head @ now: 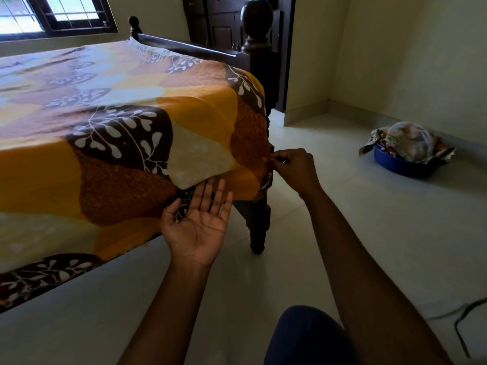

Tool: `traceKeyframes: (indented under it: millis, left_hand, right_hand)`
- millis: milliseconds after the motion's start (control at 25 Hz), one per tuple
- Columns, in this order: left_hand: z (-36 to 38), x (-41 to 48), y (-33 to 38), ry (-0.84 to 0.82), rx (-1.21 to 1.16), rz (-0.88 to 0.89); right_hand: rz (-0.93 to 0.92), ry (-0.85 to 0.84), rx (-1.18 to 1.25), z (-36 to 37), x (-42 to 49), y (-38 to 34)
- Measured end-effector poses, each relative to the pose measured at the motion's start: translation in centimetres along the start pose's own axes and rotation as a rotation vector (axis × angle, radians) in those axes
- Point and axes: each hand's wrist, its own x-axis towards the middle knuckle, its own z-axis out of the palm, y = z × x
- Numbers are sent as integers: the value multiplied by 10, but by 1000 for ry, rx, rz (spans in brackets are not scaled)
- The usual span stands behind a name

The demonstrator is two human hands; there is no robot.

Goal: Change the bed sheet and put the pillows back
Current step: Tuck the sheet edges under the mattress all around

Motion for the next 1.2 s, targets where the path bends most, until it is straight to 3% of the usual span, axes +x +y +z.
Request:
traceKeyframes:
  millis: [80, 200, 280, 320, 480, 760, 880, 1200]
  left_hand:
    - [-1, 0, 1, -9, -29, -9]
    - [1, 0, 3, -27, -34, -17]
    - [3, 1, 4, -43, -29, -9]
    - [3, 2, 5, -47, -32, -7]
    - [3, 7, 5, -59, -26, 7]
    - [-2, 9, -3, 27, -46, 34]
    - [-5, 11, -3, 16, -42, 33]
    - [-8, 8, -2, -64, -75, 4]
  right_hand:
    - [159, 4, 183, 10, 0, -6]
    - [501, -110, 892, 19, -8, -23]
    - [593, -218, 1336, 15, -11, -30]
    - [591, -271, 1438, 14, -11, -33]
    - [582, -345, 1553, 25, -2, -51]
    - [692, 26, 1378, 24, -31, -10]
    - [751, -3, 1324, 36, -44, -10]
    - [581, 5, 1819, 53, -50, -42]
